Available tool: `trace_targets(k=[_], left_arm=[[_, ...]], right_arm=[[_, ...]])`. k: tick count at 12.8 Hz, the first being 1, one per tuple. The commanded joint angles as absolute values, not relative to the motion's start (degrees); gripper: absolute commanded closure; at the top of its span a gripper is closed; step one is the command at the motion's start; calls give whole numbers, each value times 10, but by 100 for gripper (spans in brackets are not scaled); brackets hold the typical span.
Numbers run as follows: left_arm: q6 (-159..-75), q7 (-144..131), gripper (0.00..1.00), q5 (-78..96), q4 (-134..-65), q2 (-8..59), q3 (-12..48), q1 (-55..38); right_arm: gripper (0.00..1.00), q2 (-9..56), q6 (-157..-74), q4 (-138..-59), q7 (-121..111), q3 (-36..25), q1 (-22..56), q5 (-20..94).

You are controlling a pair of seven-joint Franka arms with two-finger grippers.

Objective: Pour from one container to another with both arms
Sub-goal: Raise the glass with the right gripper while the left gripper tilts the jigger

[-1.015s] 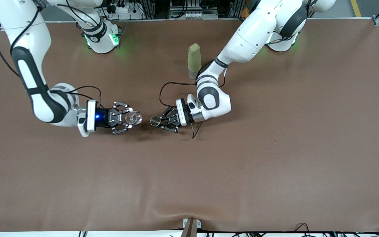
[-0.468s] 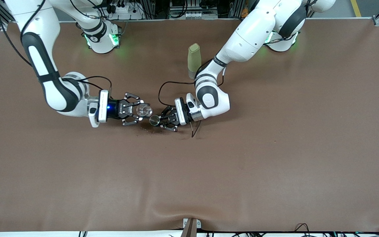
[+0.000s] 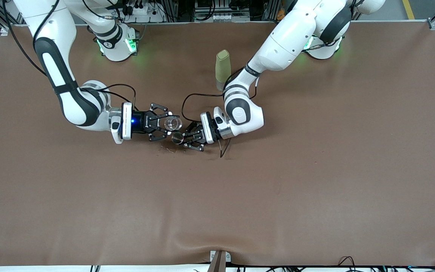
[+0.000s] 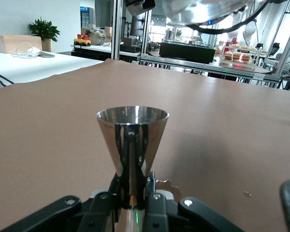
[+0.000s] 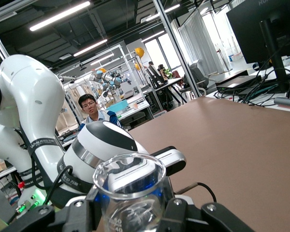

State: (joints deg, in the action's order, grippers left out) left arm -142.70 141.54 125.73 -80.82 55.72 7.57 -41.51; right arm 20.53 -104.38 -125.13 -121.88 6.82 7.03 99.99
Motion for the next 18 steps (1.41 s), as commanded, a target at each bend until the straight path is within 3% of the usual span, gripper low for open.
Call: trace_targets(k=[1, 18], left_arm=[[-1439, 1424, 100, 1275, -792, 564, 70, -423], [-1439, 1424, 100, 1274, -794, 563, 70, -420]], right_arm=[[72, 179, -1044, -1272, -1180, 62, 81, 1015], [72, 182, -1025, -1271, -992, 61, 75, 1015]])
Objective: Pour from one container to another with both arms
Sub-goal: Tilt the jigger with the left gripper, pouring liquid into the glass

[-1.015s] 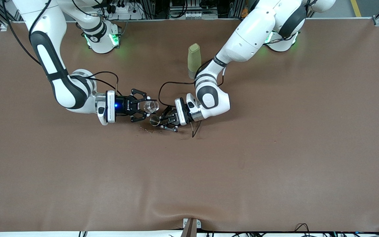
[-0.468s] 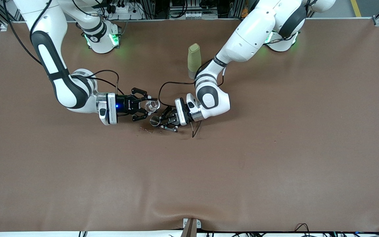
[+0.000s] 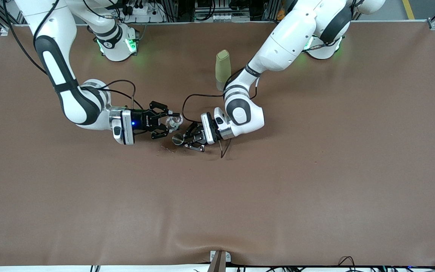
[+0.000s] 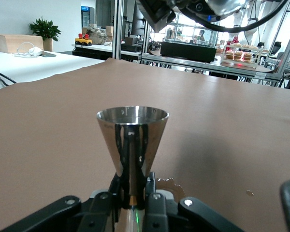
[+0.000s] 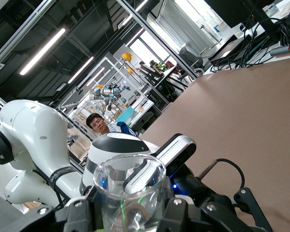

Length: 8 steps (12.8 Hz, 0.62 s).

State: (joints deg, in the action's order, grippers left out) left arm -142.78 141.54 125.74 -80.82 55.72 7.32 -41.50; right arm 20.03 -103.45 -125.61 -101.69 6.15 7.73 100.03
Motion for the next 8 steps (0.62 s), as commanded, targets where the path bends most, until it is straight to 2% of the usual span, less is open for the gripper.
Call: trace_targets(k=[1, 8], left_arm=[[-1439, 1424, 100, 1274, -793, 563, 70, -420], [-1439, 1423, 100, 1276, -793, 563, 70, -420]], right_arm=[[72, 181, -1019, -1271, -976, 61, 75, 1015], [73, 181, -1020, -1267, -913, 61, 77, 1015]])
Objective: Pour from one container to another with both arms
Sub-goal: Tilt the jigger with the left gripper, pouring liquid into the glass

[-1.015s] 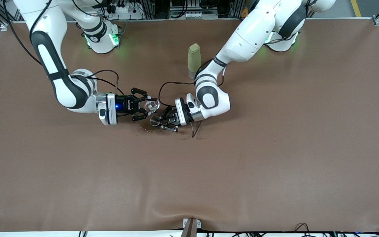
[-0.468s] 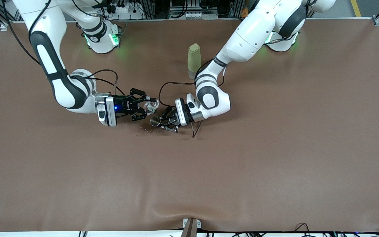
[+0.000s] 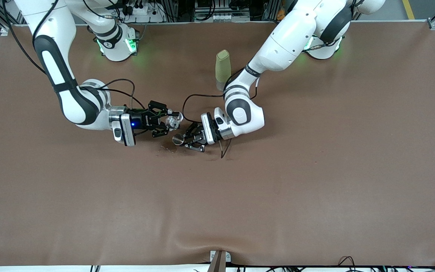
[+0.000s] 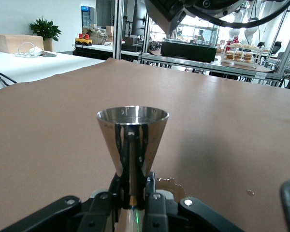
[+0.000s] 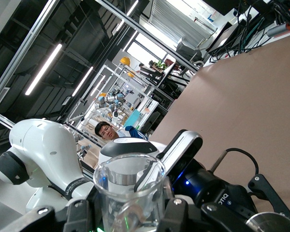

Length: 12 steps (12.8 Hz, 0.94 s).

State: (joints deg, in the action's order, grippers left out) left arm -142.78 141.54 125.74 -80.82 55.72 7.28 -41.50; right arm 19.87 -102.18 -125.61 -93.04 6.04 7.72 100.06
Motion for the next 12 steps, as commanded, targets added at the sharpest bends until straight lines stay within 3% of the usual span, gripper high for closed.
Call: trace_targets(k=[1, 12], left_arm=[[-1439, 1423, 100, 1275, -793, 563, 70, -420], [-1439, 1422, 100, 1277, -792, 562, 70, -421]], right_arm=[[73, 183, -1020, -1267, -912, 61, 76, 1016], [73, 185, -1018, -1266, -814, 62, 81, 1015]])
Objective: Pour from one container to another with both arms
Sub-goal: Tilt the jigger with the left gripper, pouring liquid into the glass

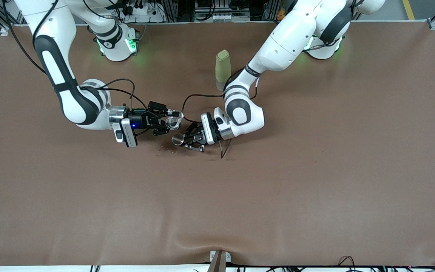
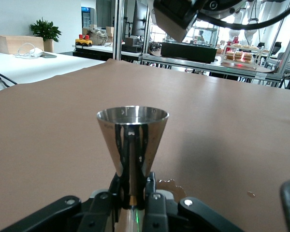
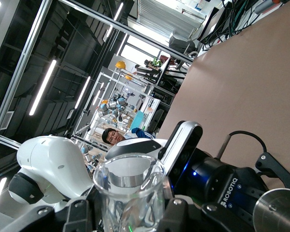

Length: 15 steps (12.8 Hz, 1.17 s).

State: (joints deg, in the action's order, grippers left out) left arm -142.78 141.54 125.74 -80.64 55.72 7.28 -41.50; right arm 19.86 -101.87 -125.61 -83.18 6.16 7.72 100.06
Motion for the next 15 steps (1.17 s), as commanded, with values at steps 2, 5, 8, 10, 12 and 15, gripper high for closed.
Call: trace_targets(k=[2, 5, 8, 10, 12, 15], left_arm=[[-1439, 1422, 100, 1277, -792, 562, 70, -421], [-1439, 1422, 100, 1279, -792, 562, 70, -421], [-1439, 1422, 100, 1280, -791, 562, 69, -421], [-1439, 1421, 100, 1280, -791, 562, 69, -422], [-1439, 1421, 100, 1280, -791, 562, 68, -422], [-1439, 1422, 100, 1280, -791, 562, 68, -422]], right_arm=[[73, 185, -1018, -1267, -787, 61, 81, 1015], [73, 185, -1016, -1265, -740, 62, 81, 1014], [73, 185, -1005, -1264, -723, 61, 80, 1015], [73, 187, -1005, -1263, -723, 61, 80, 1015], [73, 186, -1004, -1262, -716, 61, 79, 1015], [73, 187, -1004, -1261, -701, 61, 79, 1015]])
